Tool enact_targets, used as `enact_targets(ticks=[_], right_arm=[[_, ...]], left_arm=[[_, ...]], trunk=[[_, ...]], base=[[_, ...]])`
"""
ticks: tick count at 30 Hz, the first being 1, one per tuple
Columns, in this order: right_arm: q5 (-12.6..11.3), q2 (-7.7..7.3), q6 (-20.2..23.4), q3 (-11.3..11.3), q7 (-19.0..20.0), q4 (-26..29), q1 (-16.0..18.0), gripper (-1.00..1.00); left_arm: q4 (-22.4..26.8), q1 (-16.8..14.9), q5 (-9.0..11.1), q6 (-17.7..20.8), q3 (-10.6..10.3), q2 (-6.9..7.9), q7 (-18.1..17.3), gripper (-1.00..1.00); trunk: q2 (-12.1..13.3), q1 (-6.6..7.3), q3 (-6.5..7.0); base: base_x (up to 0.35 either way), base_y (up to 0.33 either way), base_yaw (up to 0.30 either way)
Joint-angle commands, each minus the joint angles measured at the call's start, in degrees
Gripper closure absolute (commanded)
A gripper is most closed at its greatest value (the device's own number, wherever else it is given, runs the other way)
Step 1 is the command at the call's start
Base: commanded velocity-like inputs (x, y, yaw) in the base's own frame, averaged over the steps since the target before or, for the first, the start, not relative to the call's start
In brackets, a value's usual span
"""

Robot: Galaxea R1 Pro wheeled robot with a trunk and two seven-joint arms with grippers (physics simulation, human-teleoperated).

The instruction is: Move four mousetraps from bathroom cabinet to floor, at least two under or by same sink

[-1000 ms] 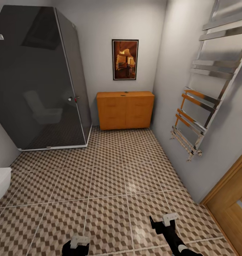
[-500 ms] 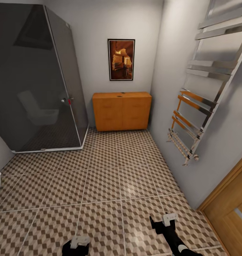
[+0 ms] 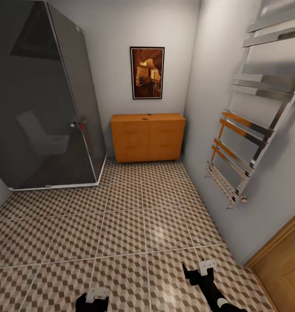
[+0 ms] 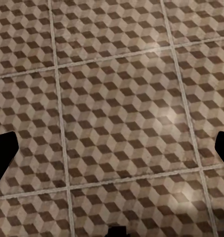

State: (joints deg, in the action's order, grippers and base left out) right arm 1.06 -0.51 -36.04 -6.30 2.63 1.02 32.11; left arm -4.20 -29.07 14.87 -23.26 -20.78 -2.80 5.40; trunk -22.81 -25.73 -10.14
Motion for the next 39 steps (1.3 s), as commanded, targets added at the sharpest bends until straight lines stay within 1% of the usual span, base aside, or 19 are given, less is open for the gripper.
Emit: enact_targets(ticks=[1, 8, 30, 39], right_arm=[[0.08, -0.02, -0.17, -0.18, 0.01, -0.05, 0.05, -1.0], [0.08, -0.02, -0.17, -0.19, 0.01, -0.05, 0.05, -1.0], [0.08, -0.02, -0.17, -0.16, 0.01, -0.05, 0.05, -1.0], [0.08, -0.02, -0.17, -0.2, 0.01, -0.05, 0.05, -1.0]], left_arm=[[-0.25, -0.11, 0.34, -0.38, -0.49, -0.06, 0.14, -1.0], [-0.25, -0.11, 0.34, -0.38, -0.49, -0.06, 0.14, -1.0], [-0.25, -0.11, 0.34, -0.38, -0.49, -0.07, 0.14, -1.0], [-0.24, -0.11, 0.34, -0.38, -0.49, -0.08, 0.14, -1.0]], trunk=[[-0.11, -0.06, -0.11], [-0.11, -0.06, -0.11], [-0.11, -0.06, -0.11], [-0.11, -0.06, -0.11]], base=[[0.233, -0.001, 0.0], [0.233, 0.0, 0.056], [0.233, 0.0, 0.187], [0.233, -0.03, 0.048]])
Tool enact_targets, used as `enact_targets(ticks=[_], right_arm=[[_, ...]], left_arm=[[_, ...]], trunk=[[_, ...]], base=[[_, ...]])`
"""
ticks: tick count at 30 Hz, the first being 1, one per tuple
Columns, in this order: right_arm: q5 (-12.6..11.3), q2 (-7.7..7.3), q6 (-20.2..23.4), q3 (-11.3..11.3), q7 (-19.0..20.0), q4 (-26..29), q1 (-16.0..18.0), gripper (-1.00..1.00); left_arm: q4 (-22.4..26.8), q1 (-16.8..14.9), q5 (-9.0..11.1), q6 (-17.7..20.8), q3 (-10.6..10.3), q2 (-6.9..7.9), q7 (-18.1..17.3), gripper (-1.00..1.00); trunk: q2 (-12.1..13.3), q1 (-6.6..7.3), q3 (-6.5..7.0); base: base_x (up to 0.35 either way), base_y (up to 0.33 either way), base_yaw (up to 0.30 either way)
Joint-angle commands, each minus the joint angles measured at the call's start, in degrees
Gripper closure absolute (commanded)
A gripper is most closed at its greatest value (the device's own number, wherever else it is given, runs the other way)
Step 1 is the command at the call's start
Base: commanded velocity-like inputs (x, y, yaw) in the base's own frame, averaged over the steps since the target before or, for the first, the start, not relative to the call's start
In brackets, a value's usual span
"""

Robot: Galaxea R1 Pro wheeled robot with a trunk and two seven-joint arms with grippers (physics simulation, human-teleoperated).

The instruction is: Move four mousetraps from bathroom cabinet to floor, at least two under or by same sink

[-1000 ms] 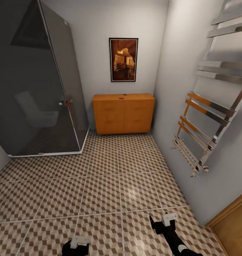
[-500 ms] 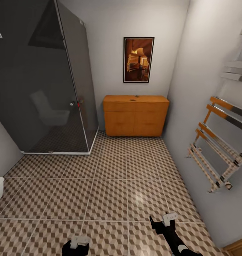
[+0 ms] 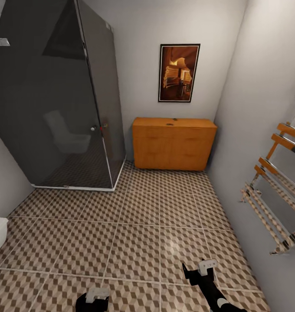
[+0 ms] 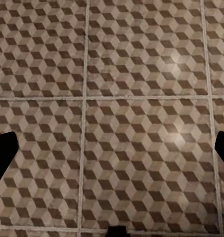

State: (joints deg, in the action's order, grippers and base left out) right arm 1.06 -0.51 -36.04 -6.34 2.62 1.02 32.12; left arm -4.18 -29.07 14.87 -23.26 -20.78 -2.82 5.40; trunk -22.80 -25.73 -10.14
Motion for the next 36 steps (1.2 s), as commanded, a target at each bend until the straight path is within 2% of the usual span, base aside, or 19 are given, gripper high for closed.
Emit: enact_targets(ticks=[1, 7, 19, 36], right_arm=[[0.08, -0.02, -0.17, -0.16, 0.01, -0.05, 0.05, -1.0], [0.08, -0.02, -0.17, -0.15, 0.03, -0.05, 0.05, -1.0], [0.08, -0.02, -0.17, -0.16, 0.01, -0.05, 0.05, -1.0], [0.08, -0.02, -0.17, -0.17, 0.01, -0.05, 0.05, -1.0]], left_arm=[[-0.27, -0.11, 0.34, -0.38, -0.49, -0.07, 0.14, -1.0], [-0.27, -0.11, 0.34, -0.38, -0.49, -0.04, 0.14, -1.0], [-0.26, -0.11, 0.34, -0.38, -0.49, -0.03, 0.14, -1.0], [-0.28, -0.11, 0.34, -0.38, -0.49, -0.02, 0.14, -1.0]], trunk=[[-0.12, -0.06, -0.11], [-0.12, -0.06, -0.09], [-0.12, -0.06, 0.21], [-0.12, -0.06, 0.25]], base=[[0.233, -0.068, 0.003], [0.232, -0.067, -0.033], [0.232, -0.01, -0.157], [0.232, 0.0, -0.01]])
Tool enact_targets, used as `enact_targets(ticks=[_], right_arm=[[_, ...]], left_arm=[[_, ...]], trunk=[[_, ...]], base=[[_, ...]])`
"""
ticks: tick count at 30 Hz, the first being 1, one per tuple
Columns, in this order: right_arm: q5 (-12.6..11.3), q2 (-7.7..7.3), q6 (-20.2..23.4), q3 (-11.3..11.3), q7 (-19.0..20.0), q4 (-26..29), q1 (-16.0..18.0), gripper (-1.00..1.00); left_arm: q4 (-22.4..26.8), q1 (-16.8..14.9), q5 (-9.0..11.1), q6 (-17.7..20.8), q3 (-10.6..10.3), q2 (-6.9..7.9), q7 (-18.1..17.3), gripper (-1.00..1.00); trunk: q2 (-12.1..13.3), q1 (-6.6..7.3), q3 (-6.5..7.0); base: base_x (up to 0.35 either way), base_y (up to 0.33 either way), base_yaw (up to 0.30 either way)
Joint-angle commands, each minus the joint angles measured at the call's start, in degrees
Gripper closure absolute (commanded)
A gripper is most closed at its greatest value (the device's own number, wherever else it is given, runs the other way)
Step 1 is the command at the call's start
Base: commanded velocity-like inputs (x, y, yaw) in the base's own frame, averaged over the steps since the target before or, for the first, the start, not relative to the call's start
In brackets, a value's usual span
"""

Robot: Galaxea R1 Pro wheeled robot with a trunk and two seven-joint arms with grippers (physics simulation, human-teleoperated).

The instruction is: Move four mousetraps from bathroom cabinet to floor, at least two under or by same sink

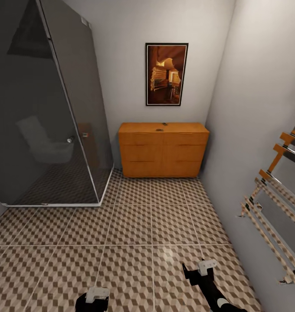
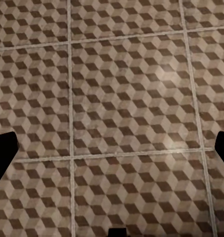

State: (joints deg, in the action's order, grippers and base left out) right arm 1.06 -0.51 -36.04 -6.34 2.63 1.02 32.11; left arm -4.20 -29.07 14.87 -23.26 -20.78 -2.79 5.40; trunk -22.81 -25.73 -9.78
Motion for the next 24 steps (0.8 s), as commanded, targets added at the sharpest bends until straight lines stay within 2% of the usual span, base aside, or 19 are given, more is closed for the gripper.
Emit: enact_targets(ticks=[1, 9, 24], right_arm=[[0.09, -0.02, -0.17, -0.17, 0.01, -0.05, 0.05, -1.0], [0.09, -0.02, -0.17, -0.17, 0.01, -0.05, 0.05, -1.0], [0.09, -0.02, -0.17, -0.16, 0.01, -0.05, 0.05, -1.0]], left_arm=[[-0.26, -0.11, 0.34, -0.38, -0.49, -0.05, 0.14, -1.0], [-0.26, -0.11, 0.34, -0.38, -0.49, -0.09, 0.14, -1.0], [-0.25, -0.11, 0.34, -0.38, -0.49, -0.06, 0.14, -1.0]], trunk=[[-0.11, -0.06, -0.11], [-0.11, -0.06, -0.11], [-0.11, -0.06, -0.11]], base=[[0.232, 0.0, 0.0], [0.222, -0.049, 0.0], [0.196, -0.111, 0.0]])
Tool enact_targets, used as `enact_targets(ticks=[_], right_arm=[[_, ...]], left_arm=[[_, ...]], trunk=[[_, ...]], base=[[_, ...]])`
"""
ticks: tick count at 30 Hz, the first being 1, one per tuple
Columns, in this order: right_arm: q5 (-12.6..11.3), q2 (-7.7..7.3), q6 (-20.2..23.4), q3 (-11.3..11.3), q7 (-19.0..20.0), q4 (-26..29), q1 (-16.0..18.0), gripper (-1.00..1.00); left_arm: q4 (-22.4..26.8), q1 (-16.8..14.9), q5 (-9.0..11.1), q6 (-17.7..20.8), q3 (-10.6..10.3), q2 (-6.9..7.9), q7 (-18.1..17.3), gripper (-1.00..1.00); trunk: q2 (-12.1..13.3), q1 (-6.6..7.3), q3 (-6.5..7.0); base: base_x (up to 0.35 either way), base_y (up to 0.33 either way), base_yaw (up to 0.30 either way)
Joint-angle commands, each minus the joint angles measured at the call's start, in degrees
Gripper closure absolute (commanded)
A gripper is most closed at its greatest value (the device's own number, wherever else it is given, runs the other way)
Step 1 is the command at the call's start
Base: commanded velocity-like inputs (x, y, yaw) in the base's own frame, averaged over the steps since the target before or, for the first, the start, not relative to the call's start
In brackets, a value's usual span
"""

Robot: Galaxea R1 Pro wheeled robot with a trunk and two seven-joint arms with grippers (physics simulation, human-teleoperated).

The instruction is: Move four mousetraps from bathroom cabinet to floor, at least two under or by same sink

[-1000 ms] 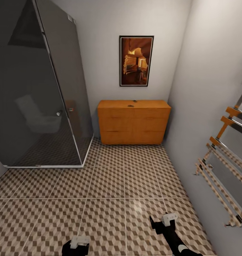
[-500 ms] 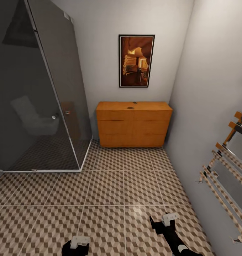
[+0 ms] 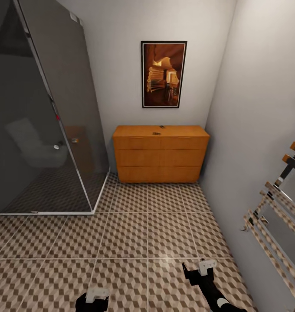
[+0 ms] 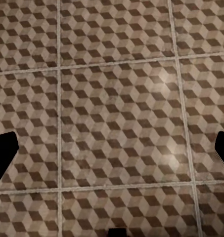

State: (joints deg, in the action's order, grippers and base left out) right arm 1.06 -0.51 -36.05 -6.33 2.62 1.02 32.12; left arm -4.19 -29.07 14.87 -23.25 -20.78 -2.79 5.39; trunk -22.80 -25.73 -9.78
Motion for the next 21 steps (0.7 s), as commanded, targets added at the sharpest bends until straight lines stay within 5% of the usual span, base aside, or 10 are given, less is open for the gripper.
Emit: enact_targets(ticks=[1, 21], right_arm=[[0.08, -0.02, -0.16, -0.16, 0.02, -0.05, 0.05, -1.0], [0.08, -0.02, -0.16, -0.17, 0.02, -0.05, 0.05, -1.0]], left_arm=[[-0.25, -0.11, 0.33, -0.39, -0.49, -0.05, 0.15, -1.0], [-0.25, -0.11, 0.33, -0.38, -0.49, -0.07, 0.15, -1.0]], trunk=[[-0.11, -0.05, -0.11], [-0.11, -0.05, -0.11]], base=[[0.193, -0.116, 0.0], [0.193, -0.058, 0.0]])
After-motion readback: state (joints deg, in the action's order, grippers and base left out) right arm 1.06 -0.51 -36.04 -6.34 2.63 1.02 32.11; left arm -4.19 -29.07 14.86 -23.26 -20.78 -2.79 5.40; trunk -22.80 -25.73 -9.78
